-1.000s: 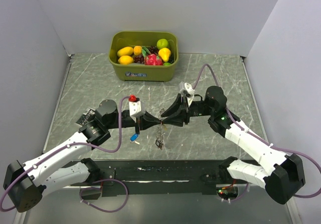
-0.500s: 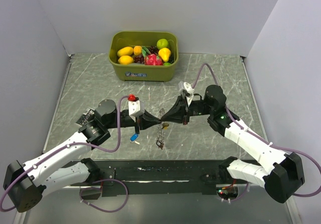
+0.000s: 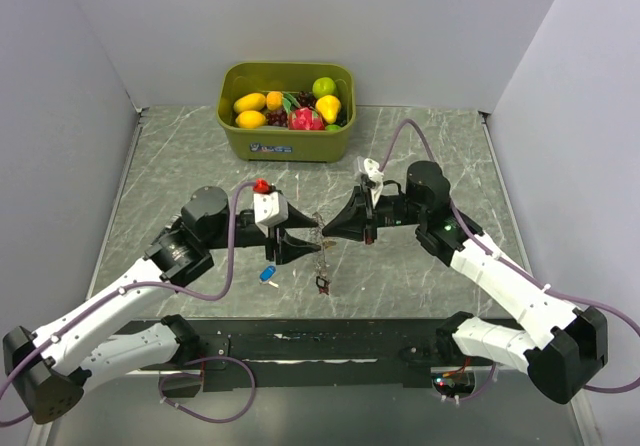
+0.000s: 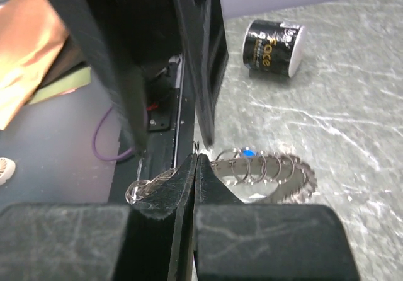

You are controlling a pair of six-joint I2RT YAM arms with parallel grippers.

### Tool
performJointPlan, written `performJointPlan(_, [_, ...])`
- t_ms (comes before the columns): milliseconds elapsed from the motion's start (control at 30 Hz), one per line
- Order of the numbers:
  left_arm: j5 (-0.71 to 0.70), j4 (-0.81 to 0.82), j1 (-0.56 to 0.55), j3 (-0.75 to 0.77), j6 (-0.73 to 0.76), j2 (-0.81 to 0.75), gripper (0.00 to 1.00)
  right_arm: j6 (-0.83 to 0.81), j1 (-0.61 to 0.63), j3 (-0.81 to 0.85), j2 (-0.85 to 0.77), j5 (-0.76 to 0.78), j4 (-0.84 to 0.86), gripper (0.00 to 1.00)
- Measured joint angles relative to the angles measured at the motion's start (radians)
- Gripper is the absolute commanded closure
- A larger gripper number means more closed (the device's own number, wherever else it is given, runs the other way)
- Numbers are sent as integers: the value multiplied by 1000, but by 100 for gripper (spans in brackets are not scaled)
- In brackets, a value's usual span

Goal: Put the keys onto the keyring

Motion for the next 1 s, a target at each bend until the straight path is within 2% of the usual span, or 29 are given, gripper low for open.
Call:
performJointPlan(67, [-3, -53, 0, 42, 21, -1, 30, -22, 0, 13, 2, 4, -45, 100])
performJointPlan(133, [-10, -105, 0, 76, 41, -4, 27, -52, 0, 35, 10, 4, -95, 100])
performJointPlan(267, [-18, -196, 0, 117, 74, -3, 29, -105, 0, 69, 25, 6, -167, 100])
performJointPlan(433, [-11, -311, 0, 203, 115, 64, 44, -177, 0, 109, 39, 18, -280, 100])
performJointPlan(600, [16, -379, 0, 267, 145, 154, 53, -222, 0, 126, 48, 25, -343, 100])
performJointPlan(800, [43, -418, 0, 285, 156, 212, 57, -228, 2, 126, 50, 24, -359, 100])
performJointPlan(1000, [54, -427, 0, 299, 155, 242, 76, -228, 2, 125, 50, 24, -358, 100])
